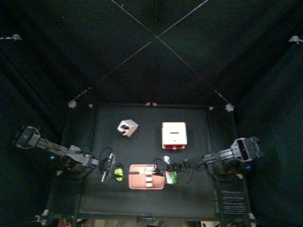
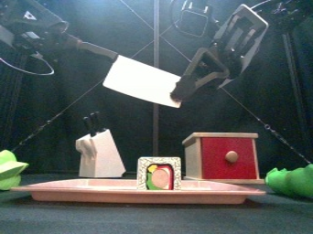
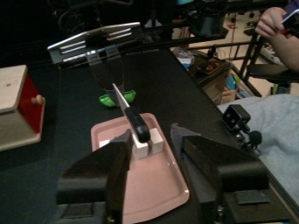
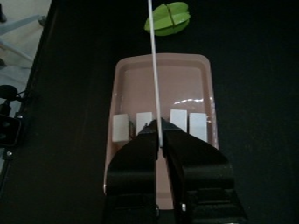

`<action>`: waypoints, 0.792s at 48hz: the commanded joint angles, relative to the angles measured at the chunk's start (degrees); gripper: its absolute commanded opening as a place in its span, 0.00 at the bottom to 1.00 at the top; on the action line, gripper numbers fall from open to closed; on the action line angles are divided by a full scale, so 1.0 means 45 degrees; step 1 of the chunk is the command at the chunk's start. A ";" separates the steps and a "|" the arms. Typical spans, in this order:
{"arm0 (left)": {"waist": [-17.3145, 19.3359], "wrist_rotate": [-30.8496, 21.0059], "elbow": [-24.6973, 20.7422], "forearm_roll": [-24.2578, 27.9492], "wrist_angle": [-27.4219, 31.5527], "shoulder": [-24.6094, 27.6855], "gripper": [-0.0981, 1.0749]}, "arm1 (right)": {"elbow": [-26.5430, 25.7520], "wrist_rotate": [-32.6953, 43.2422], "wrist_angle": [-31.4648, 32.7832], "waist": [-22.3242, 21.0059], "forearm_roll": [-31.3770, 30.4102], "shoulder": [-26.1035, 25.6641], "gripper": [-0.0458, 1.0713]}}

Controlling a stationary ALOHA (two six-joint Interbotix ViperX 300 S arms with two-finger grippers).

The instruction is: Cut sushi roll

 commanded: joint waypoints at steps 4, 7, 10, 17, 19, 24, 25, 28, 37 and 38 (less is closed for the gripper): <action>0.0352 0.0000 -0.0742 -0.0352 -0.0020 0.0742 0.85 | -0.0371 -0.0020 -0.0117 -0.0059 0.0039 -0.0215 0.35; 0.0508 0.0000 -0.0938 -0.0625 0.0039 0.1074 0.85 | -0.0391 0.0000 -0.0117 -0.0059 0.0059 -0.0215 0.35; 0.0566 0.0000 -0.1094 -0.0937 0.0039 0.1250 0.85 | -0.0410 0.0000 -0.0117 -0.0078 0.0098 -0.0215 0.35; 0.0684 0.0000 -0.1250 -0.2070 0.0059 0.1328 0.85 | -0.0410 0.0000 -0.0117 -0.0234 0.0605 -0.0215 0.35; 0.0684 0.0020 -0.1230 -0.2344 0.0117 0.1328 0.85 | -0.0410 0.0000 -0.0117 -0.0293 0.0762 -0.0215 0.35; 0.0723 0.0039 -0.1211 -0.2500 0.0273 0.1328 0.84 | -0.0391 -0.0020 -0.0117 -0.0410 0.0938 -0.0215 0.35; 0.0723 0.0039 -0.1230 -0.2500 0.0313 0.1348 0.84 | -0.0391 -0.0020 -0.0117 -0.0430 0.0957 -0.0215 0.35; 0.0762 0.0039 -0.1250 -0.2402 0.0332 0.1367 0.83 | -0.0410 -0.0020 -0.0117 -0.0430 0.0957 -0.0176 0.35; 0.0937 0.0039 -0.1230 -0.2305 0.0332 0.1484 0.77 | -0.0488 -0.0020 -0.0117 -0.0430 0.0957 -0.0059 0.35; 0.0977 0.0039 -0.1230 -0.2305 0.0332 0.1504 0.76 | -0.0488 -0.0020 -0.0117 -0.0449 0.0957 -0.0059 0.35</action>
